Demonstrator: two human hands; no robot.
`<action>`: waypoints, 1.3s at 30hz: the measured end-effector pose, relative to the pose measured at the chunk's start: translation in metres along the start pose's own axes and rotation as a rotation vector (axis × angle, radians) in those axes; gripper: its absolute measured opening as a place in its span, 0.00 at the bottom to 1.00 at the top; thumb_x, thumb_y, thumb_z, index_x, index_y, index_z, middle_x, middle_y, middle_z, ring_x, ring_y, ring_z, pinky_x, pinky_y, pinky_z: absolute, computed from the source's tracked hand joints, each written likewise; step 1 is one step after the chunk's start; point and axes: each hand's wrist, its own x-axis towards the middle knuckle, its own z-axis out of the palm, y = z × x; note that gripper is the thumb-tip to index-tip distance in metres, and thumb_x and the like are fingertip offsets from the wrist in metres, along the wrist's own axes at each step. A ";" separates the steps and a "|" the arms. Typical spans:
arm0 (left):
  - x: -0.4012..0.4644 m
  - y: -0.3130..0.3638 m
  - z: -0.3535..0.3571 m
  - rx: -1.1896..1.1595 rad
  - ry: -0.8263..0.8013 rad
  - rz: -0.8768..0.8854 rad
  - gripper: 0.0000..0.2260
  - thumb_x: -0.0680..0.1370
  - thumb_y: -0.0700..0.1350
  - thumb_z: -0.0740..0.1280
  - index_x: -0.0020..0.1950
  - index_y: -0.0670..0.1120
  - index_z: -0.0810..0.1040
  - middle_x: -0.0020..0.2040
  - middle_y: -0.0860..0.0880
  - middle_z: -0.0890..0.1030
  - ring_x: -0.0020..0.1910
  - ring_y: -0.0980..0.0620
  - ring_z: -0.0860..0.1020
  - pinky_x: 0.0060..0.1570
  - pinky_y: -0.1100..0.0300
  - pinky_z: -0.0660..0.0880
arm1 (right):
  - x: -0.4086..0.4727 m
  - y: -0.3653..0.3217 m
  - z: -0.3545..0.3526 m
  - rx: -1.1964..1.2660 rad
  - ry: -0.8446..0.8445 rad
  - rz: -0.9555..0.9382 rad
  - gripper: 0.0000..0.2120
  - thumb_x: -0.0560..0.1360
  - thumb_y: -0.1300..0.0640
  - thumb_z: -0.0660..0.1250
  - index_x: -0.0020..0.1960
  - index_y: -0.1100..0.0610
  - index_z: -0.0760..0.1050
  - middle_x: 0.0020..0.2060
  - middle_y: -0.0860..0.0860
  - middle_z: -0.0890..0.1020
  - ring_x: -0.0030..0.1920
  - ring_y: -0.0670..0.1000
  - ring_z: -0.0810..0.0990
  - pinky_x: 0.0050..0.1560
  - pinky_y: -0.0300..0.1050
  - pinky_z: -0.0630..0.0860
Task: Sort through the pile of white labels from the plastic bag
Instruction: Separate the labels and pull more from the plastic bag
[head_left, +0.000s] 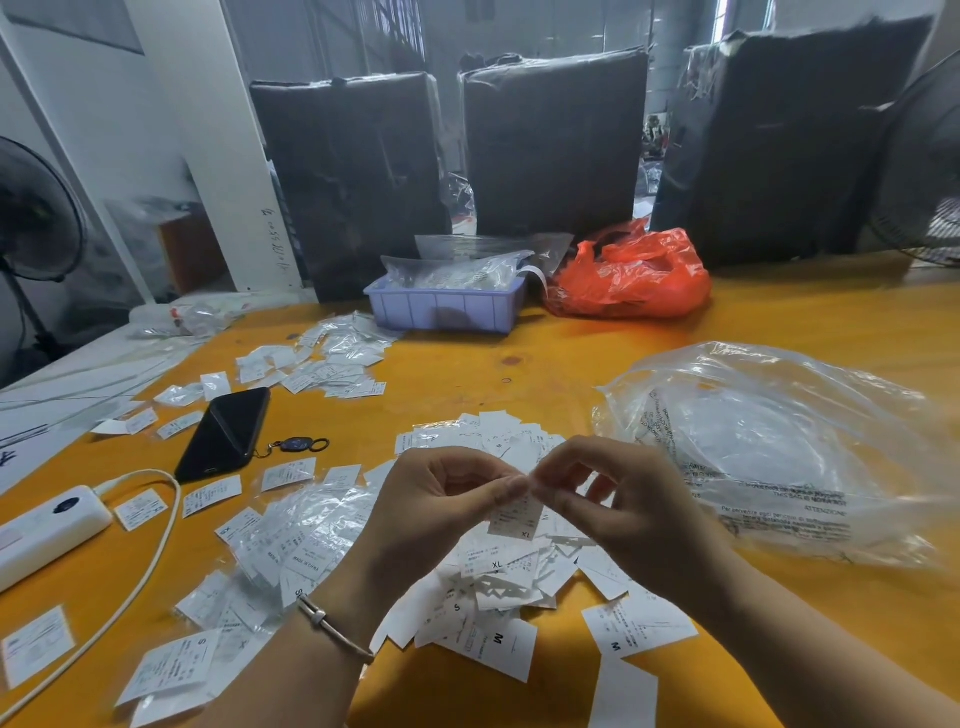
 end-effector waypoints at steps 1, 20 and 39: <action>0.000 0.000 0.000 0.014 -0.006 -0.004 0.11 0.70 0.47 0.74 0.46 0.41 0.86 0.40 0.46 0.86 0.41 0.53 0.84 0.38 0.65 0.77 | 0.000 0.000 0.000 0.009 0.008 0.007 0.01 0.72 0.60 0.72 0.44 0.56 0.82 0.36 0.43 0.82 0.39 0.44 0.80 0.34 0.41 0.77; 0.002 0.000 -0.006 0.175 0.001 0.067 0.03 0.73 0.46 0.72 0.44 0.51 0.85 0.43 0.51 0.86 0.45 0.51 0.83 0.44 0.57 0.82 | 0.002 0.007 0.001 0.100 0.040 0.152 0.03 0.74 0.59 0.70 0.44 0.55 0.83 0.35 0.46 0.83 0.36 0.44 0.79 0.35 0.36 0.73; 0.005 -0.012 -0.104 0.936 0.204 -0.533 0.07 0.69 0.46 0.79 0.32 0.54 0.85 0.36 0.56 0.84 0.42 0.53 0.80 0.44 0.54 0.79 | 0.008 0.060 -0.054 -0.991 0.159 0.717 0.19 0.72 0.48 0.69 0.61 0.55 0.74 0.55 0.54 0.75 0.59 0.58 0.71 0.54 0.51 0.65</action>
